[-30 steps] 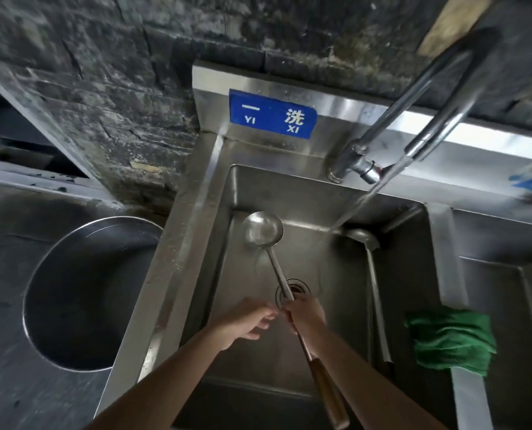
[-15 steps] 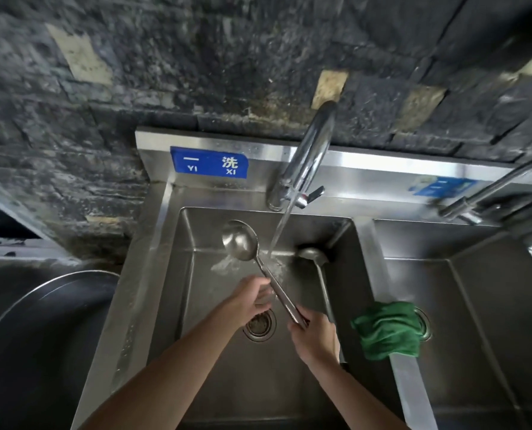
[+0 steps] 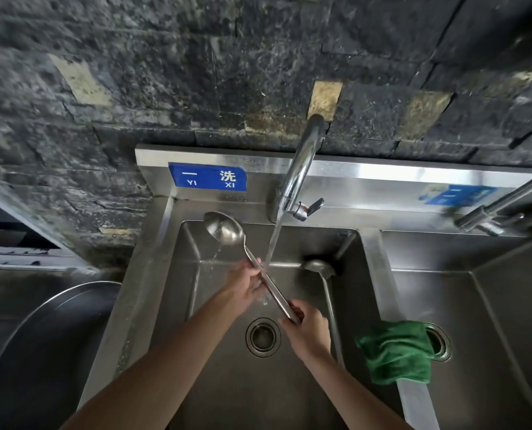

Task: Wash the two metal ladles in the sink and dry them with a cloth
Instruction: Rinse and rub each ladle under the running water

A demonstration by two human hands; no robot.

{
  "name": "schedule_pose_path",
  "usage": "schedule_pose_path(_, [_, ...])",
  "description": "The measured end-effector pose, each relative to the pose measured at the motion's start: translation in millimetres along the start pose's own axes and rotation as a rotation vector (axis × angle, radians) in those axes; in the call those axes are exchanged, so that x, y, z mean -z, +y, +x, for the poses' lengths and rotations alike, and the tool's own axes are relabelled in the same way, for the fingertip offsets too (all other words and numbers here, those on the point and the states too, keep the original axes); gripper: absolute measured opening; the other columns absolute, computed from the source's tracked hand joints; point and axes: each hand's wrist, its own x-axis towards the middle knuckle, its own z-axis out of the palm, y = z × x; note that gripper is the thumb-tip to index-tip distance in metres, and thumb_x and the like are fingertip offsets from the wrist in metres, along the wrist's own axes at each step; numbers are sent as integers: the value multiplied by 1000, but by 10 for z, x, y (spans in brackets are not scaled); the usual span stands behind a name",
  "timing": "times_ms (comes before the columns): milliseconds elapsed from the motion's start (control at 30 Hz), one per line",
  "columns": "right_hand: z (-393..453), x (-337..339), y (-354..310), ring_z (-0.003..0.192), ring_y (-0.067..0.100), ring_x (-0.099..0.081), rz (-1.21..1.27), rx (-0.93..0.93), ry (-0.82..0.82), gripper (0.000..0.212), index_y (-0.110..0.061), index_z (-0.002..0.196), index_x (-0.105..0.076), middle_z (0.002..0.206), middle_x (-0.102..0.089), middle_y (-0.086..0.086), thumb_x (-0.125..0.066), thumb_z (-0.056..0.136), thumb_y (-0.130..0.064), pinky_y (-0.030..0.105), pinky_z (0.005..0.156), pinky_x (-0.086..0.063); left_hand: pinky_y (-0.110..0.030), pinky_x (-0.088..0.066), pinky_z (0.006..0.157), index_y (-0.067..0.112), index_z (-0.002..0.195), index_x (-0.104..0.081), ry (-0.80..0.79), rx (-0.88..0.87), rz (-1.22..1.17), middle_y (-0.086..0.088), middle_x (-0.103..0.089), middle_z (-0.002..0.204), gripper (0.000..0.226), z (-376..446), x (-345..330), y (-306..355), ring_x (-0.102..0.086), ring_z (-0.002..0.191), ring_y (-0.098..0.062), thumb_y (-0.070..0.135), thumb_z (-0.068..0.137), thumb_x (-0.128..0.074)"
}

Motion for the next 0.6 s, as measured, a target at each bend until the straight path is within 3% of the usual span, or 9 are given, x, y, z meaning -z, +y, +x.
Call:
schedule_pose_path(167, [292,-129,-151,65,2,-63,66,114,-93,9,-31,91,-73,66,-67,-17,-74,83,-34,34,69,-55,-41,-62,73,10,122,-62,109,-157,8,-12,-65,115,28,-61,104,263,-69,106,-26,-1,98,-53])
schedule_pose_path(267, [437,-150,-328,52,-1,-51,104,175,-169,10,-24,82,-69,57,-58,-14,-73,87,-32,27,58,-46,-45,-60,84,12,123,-60,157,-244,-7,-8,-64,120,29,-119,128,419,-66,110,-25,3,96,-60])
schedule_pose_path(333, [539,-153,-447,51,-1,-46,127,201,-213,16,-21,79,-66,56,-54,-13,-74,88,-32,21,55,-40,-48,-57,93,16,122,-62,179,-280,-35,-6,-65,122,30,-113,166,511,-66,111,-23,5,94,-65])
schedule_pose_path(467, [660,-157,-703,63,6,-58,174,216,-276,10,-24,95,-70,73,-64,-7,-75,90,-30,14,53,-44,-44,-57,93,24,125,-62,180,-338,-107,2,-69,120,40,-166,204,683,-66,112,-18,6,89,-70])
schedule_pose_path(600, [659,-161,-805,53,0,-50,140,255,-213,17,-21,79,-62,65,-57,-9,-73,91,-26,12,49,-41,-45,-54,93,33,127,-62,69,-334,-104,6,-71,119,46,-199,191,729,-65,113,-15,2,93,-63])
